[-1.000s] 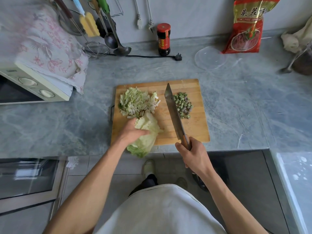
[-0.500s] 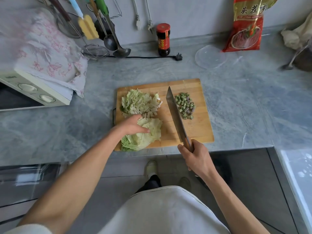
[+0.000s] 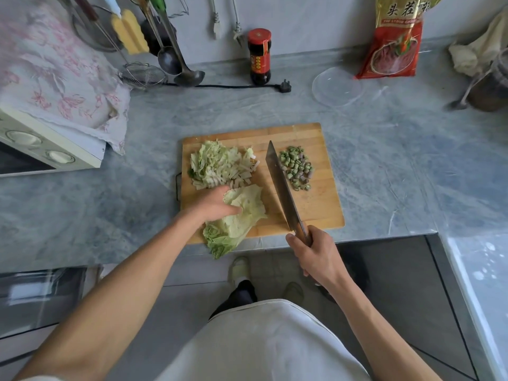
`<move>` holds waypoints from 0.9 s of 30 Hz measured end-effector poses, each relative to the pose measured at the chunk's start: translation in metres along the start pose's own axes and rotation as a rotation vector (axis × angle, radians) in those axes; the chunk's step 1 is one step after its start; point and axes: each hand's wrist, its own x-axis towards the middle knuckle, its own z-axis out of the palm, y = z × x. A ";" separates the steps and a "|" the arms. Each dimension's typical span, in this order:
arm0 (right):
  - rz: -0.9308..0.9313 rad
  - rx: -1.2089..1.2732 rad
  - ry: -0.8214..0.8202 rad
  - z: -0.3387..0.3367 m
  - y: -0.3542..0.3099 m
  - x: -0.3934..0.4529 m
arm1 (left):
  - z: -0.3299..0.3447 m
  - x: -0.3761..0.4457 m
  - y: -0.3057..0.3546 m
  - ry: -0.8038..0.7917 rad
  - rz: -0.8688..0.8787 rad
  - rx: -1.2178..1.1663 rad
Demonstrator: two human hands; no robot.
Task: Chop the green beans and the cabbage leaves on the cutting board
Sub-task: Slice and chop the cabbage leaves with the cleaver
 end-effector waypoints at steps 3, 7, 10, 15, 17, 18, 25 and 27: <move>0.002 0.001 -0.005 0.000 -0.002 -0.001 | 0.011 -0.001 -0.004 0.161 0.043 0.165; 0.004 0.001 -0.017 -0.001 -0.006 -0.003 | 0.026 -0.010 -0.009 0.542 0.289 0.327; 0.021 0.019 -0.014 -0.002 -0.009 -0.004 | 0.044 -0.019 0.001 0.595 0.448 0.253; 0.057 0.075 -0.033 -0.002 -0.012 -0.001 | 0.056 -0.001 0.011 0.533 0.231 0.155; 0.069 0.095 -0.036 -0.002 -0.014 -0.002 | 0.058 0.002 0.013 0.517 0.211 0.127; 0.079 0.104 -0.037 -0.002 -0.015 -0.003 | 0.060 0.001 0.014 0.519 0.234 0.128; 0.127 0.113 -0.040 0.011 -0.014 -0.006 | 0.063 0.001 0.012 0.550 0.306 -0.061; 0.107 0.109 -0.056 0.013 -0.016 -0.009 | 0.065 0.003 0.008 0.563 0.320 -0.011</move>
